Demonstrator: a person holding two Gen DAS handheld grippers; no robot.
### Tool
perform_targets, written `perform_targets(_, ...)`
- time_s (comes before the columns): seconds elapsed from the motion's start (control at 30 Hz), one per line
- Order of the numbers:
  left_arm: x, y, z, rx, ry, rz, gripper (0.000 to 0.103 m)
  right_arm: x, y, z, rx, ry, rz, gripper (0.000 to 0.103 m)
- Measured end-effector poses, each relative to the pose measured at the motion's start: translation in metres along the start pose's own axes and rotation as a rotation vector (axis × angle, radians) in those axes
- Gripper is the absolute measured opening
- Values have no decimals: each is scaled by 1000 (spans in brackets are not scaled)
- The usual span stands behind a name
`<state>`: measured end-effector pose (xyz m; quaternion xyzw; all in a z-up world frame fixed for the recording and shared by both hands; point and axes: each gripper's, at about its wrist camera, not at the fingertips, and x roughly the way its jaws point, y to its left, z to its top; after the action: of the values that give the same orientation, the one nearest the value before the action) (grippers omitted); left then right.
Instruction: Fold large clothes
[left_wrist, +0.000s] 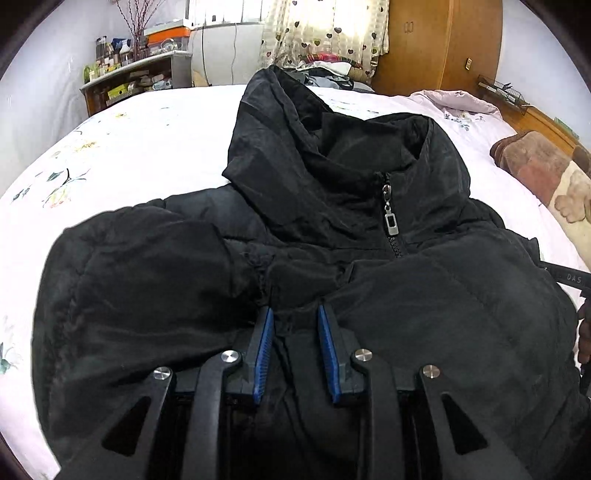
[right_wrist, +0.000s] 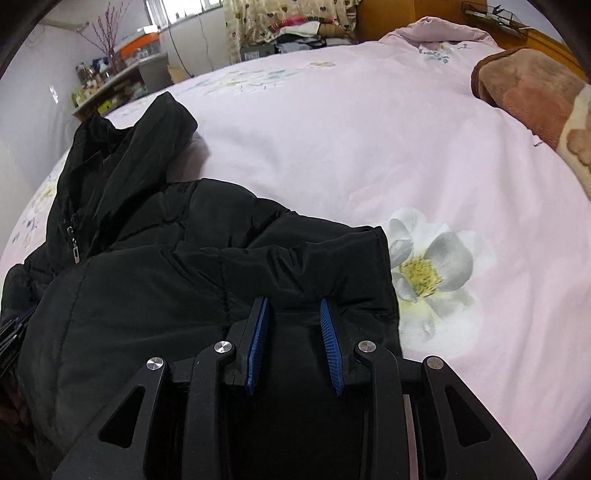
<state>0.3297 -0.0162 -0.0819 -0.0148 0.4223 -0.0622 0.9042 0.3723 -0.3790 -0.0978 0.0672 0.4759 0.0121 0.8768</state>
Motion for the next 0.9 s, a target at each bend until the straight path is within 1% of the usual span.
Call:
perform_targets(0.03,-7,1,3,-4,-1,2,27,-9,4,4,-10,-4,-25,29)
perform_targets(0.07,-19,1,8,-8,-21,-1,25,-23,11,6,-32,-27,-40,29)
perform_targets(0.13,-48,-2,14,0,-72,-16,25,-53,25,3,-64,-82,-1,29)
perform_targets(0.2,-76,-8,14,16,-129,-59,25,-78,38,-7,-82,-119,34,29)
perform_targets(0.27,-94,-18,6,45,-154,-99,25,-93,50,-19,-96,-133,64,30)
perform_targets(0.3,-97,-23,-1,60,-147,-105,25,-98,56,-28,-102,-139,78,30)
perform_targets(0.37,-88,-28,-14,83,-111,-103,25,-97,68,-45,-115,-117,102,30)
perform_targets(0.43,-64,-27,-29,93,-43,-57,25,-78,78,-54,-136,-62,102,30)
perform_targets(0.47,-53,-25,-35,96,-22,-39,27,-66,82,-60,-142,-33,98,30)
perform_targets(0.5,-45,-20,-39,82,-7,-42,28,-54,86,-64,-151,-8,86,30)
perform_targets(0.57,-40,-14,-44,53,-7,-61,28,-41,86,-68,-145,-5,77,31)
perform_targets(0.73,-39,-18,-43,65,0,-52,28,-30,92,-70,-142,3,48,31)
perform_targets(0.8,-51,-14,-36,55,10,-64,28,-38,93,-66,-136,14,39,31)
perform_targets(0.83,-61,-12,-34,53,-4,-75,28,-47,94,-65,-130,7,39,31)
perform_targets(0.9,-80,-4,-29,60,-39,-83,28,-65,95,-62,-115,-28,81,31)
